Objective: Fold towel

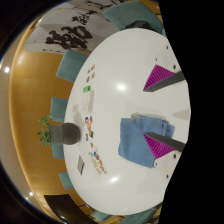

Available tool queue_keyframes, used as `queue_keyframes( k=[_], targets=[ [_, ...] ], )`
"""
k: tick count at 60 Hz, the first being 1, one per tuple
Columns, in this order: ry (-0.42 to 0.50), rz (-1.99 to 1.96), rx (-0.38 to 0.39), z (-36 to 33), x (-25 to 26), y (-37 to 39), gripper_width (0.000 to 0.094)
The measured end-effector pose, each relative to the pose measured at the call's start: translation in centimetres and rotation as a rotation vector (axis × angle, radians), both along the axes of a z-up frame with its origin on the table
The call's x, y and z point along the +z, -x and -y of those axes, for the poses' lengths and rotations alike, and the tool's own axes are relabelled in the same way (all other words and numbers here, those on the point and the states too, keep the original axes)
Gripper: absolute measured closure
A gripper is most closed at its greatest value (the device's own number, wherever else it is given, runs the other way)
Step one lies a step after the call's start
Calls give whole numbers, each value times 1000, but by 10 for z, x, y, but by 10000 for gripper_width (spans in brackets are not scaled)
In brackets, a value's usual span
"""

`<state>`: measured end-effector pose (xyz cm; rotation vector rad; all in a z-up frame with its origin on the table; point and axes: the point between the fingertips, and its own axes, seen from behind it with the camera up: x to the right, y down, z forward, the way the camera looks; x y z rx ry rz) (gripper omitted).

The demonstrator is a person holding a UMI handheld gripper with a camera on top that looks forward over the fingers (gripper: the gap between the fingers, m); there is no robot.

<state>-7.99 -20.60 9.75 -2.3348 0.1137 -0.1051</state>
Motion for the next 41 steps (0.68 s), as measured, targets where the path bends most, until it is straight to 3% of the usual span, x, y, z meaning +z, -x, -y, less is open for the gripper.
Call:
queue_keyframes(
  k=[17,41],
  targets=[
    [-53,75,-36,91,83,64,74],
    [-106,76,-79,169,124,115,69]
  ],
)
